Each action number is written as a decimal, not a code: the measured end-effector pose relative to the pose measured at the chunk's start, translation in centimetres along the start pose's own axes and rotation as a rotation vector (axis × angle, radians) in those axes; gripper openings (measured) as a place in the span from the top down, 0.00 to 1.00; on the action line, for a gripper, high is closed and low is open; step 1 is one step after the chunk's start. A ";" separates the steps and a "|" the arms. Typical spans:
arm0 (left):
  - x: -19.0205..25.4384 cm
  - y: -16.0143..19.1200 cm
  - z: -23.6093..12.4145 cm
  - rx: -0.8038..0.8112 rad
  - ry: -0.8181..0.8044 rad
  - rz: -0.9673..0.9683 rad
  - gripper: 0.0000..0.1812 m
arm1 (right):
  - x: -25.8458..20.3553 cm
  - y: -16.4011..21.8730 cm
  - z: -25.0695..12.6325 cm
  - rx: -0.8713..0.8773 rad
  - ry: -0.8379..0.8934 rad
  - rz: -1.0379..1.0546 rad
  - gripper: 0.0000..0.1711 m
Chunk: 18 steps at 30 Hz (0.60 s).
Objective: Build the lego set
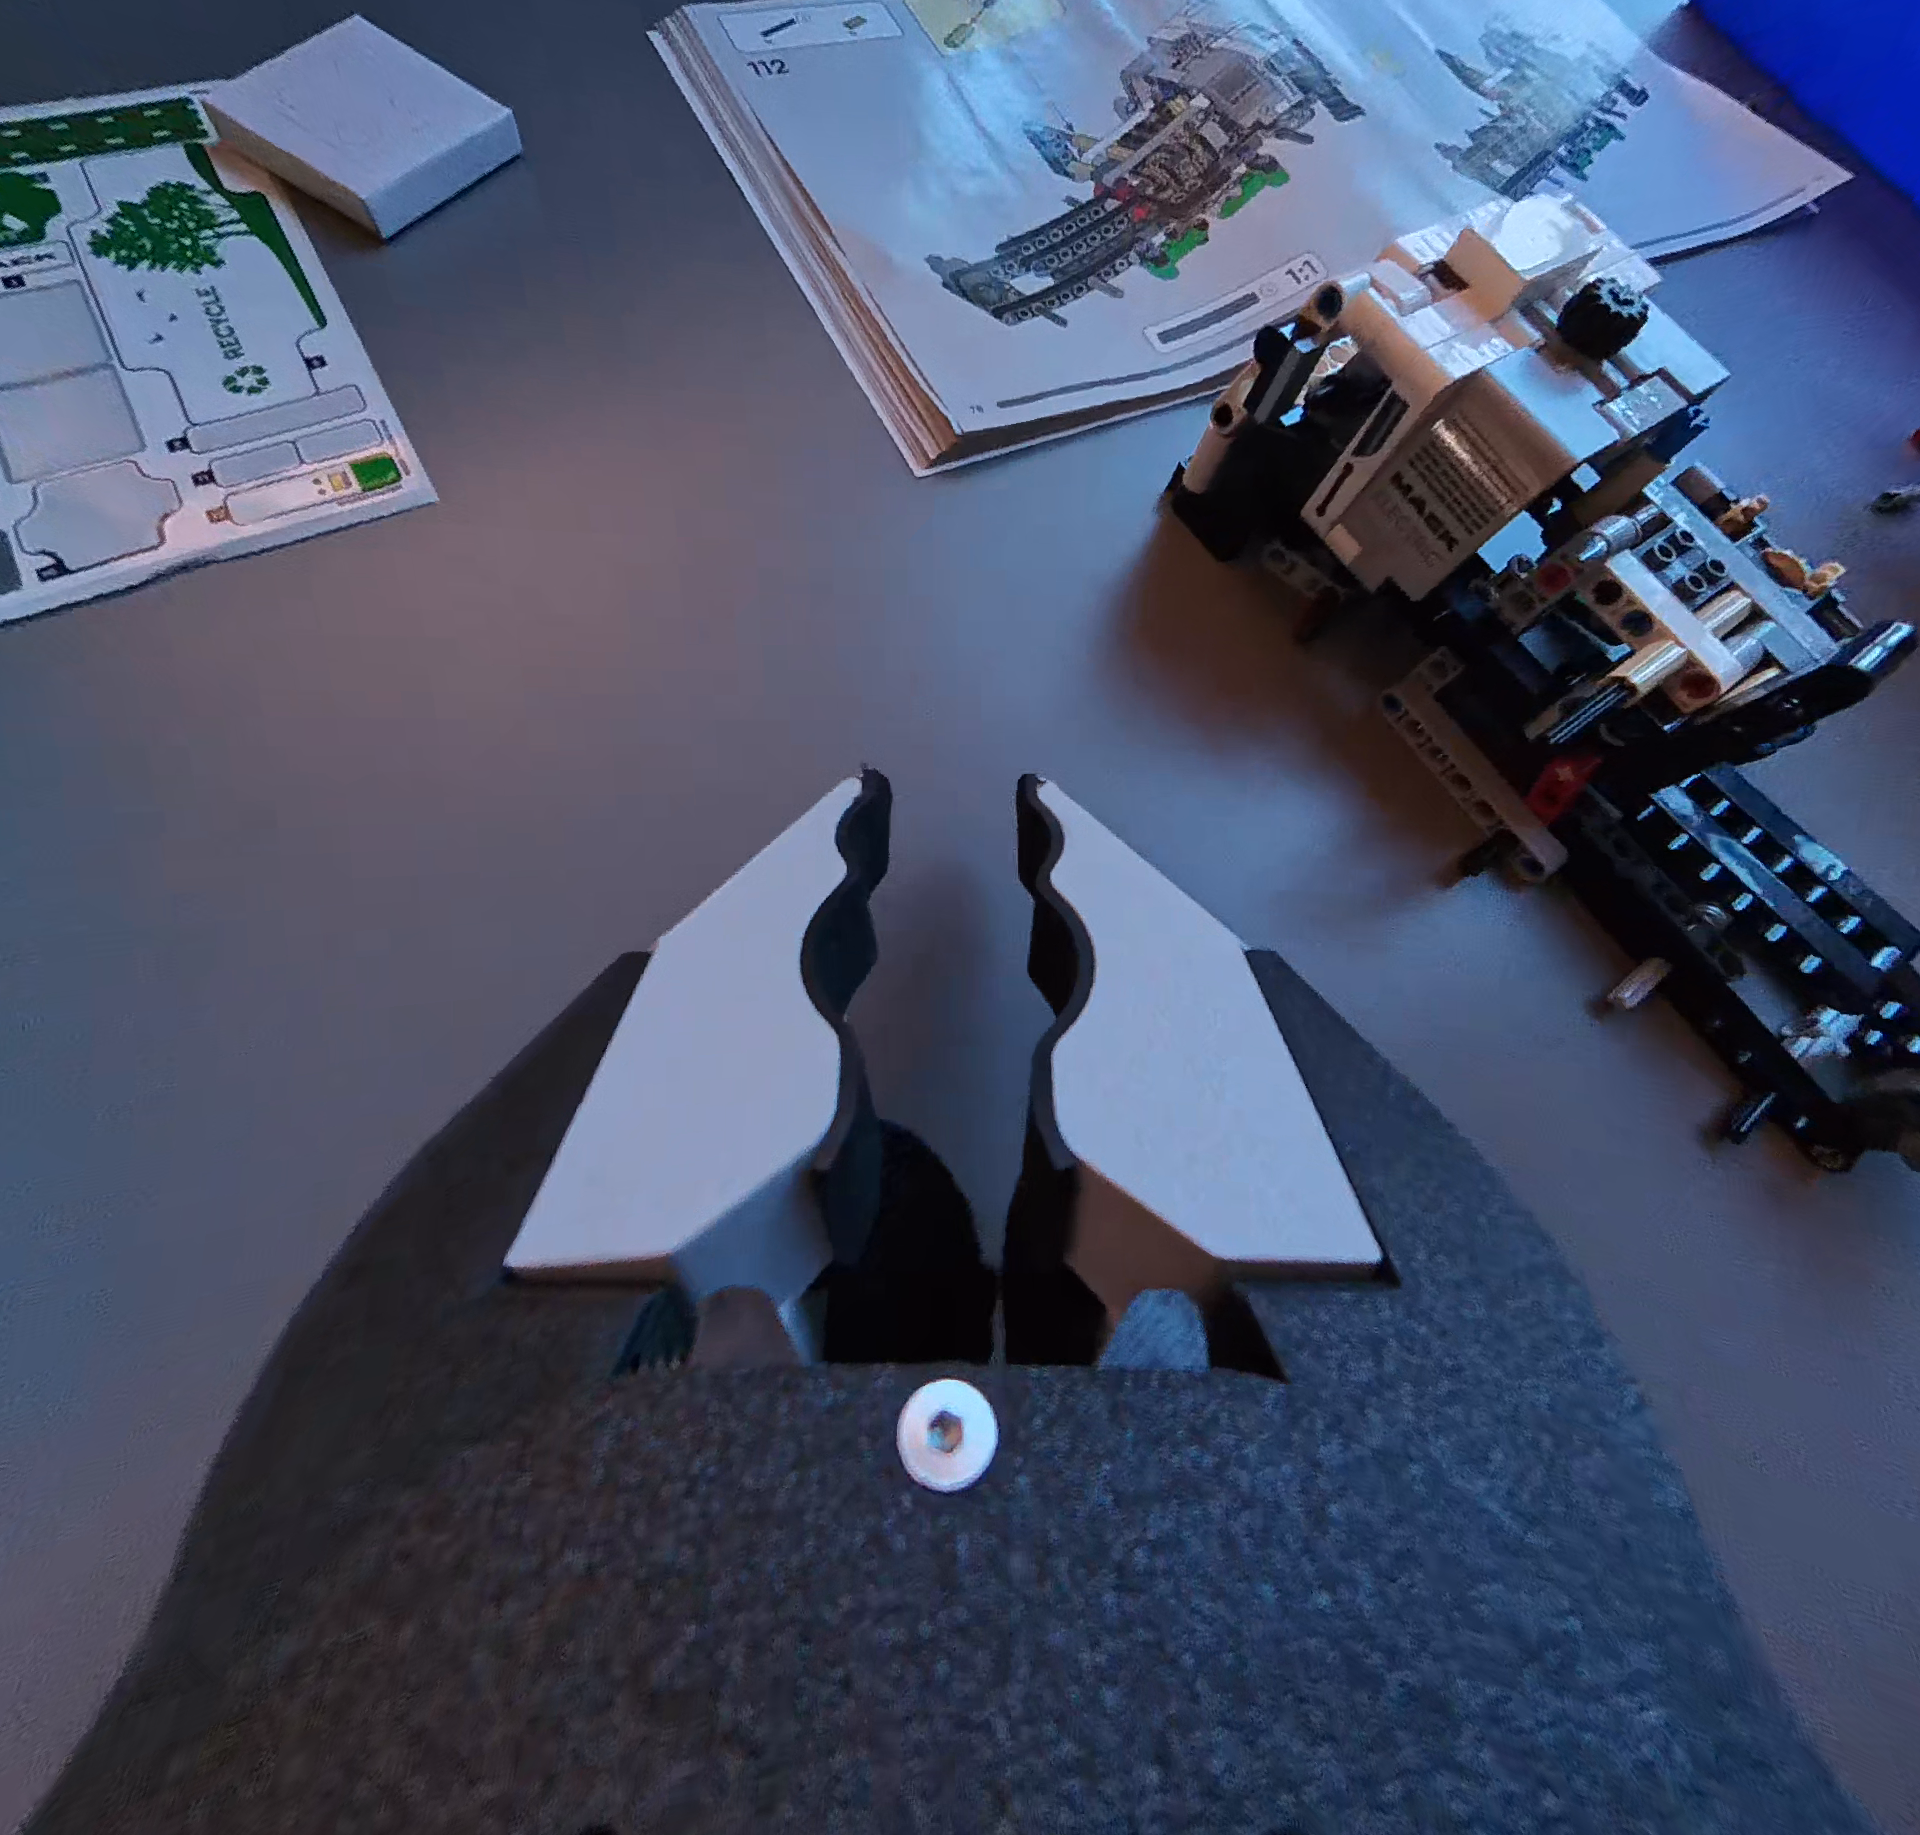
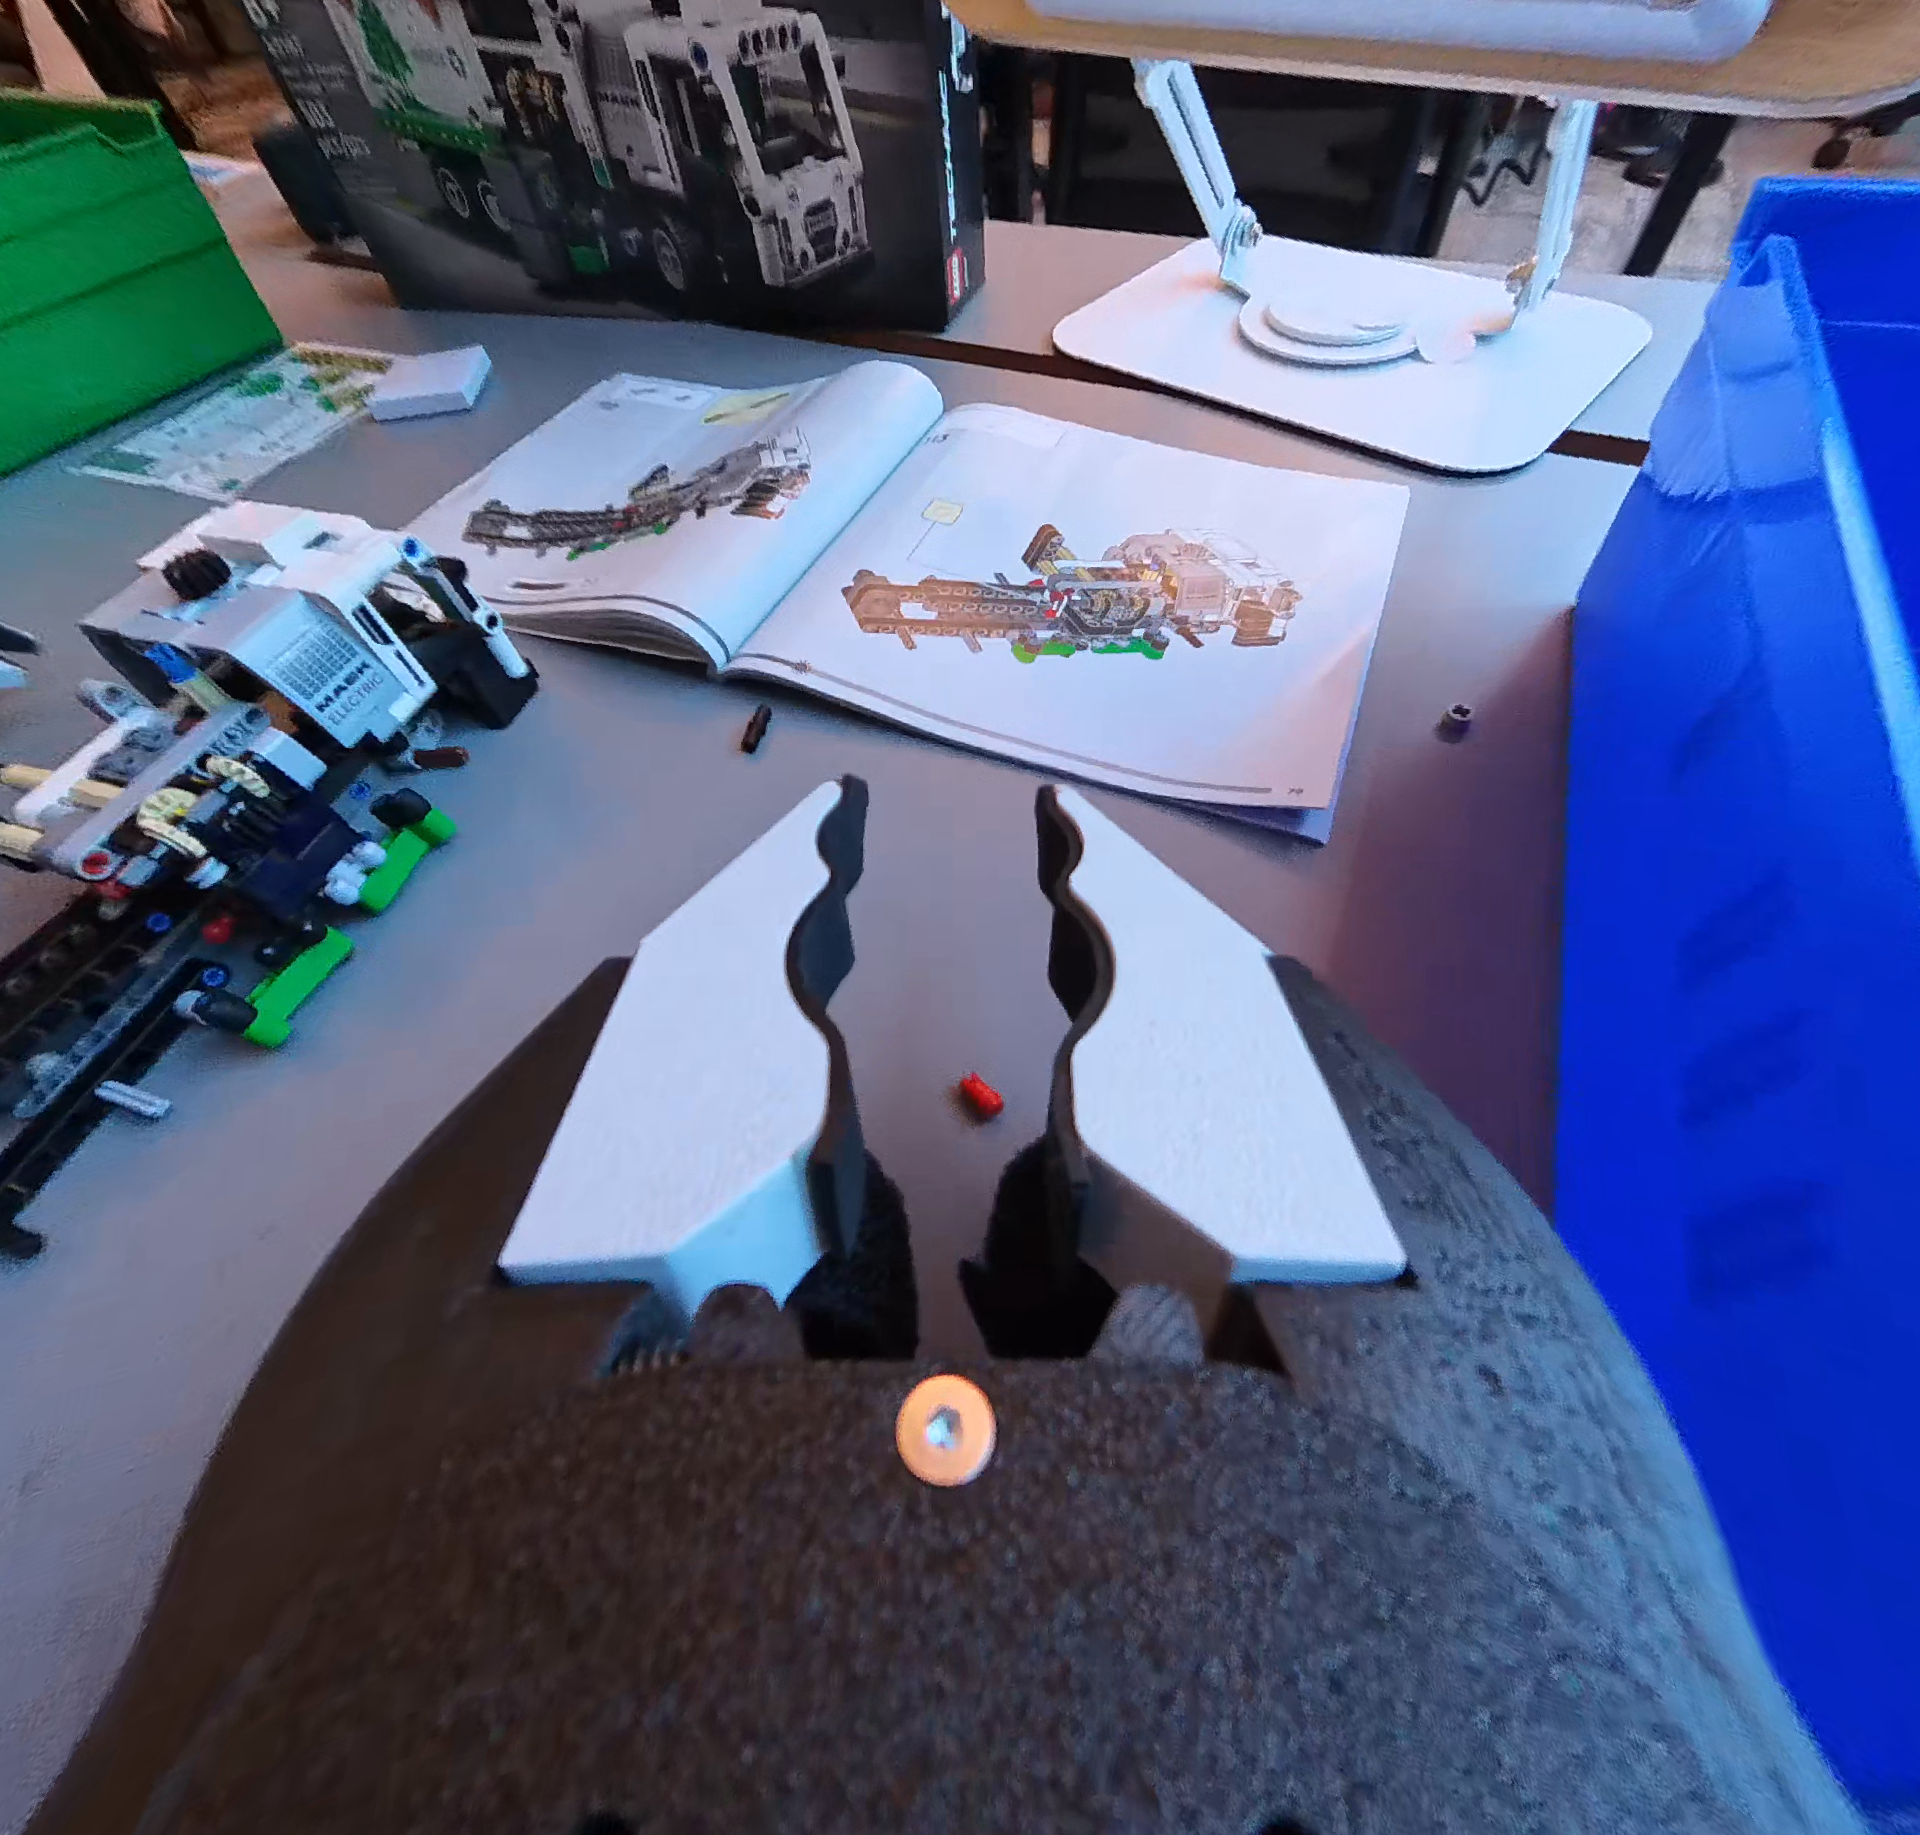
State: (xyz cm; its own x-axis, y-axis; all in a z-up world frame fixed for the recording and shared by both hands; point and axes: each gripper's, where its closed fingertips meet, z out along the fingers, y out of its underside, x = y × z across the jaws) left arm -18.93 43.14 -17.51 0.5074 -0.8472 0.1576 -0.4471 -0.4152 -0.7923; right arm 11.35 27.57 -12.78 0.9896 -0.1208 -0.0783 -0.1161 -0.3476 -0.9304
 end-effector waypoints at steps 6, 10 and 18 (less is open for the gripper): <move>0.2 -0.2 0.0 0.010 -0.047 0.078 0.85 | -0.5 -0.5 -0.3 0.034 0.004 -0.039 0.83; -0.4 -0.4 -0.1 0.025 -0.063 0.038 0.85 | -0.6 -0.5 -0.4 0.034 0.014 -0.060 0.84; -0.3 -1.1 -0.9 0.088 -0.062 0.043 0.84 | -1.0 -0.7 -0.5 0.042 0.012 -0.074 0.84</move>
State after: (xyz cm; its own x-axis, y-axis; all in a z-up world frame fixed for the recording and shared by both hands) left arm -19.22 43.60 -16.15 0.5352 -0.8402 0.0876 -0.4043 -0.3459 -0.8467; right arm 10.43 27.45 -11.87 0.9942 -0.1077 -0.0051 -0.0391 -0.3166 -0.9477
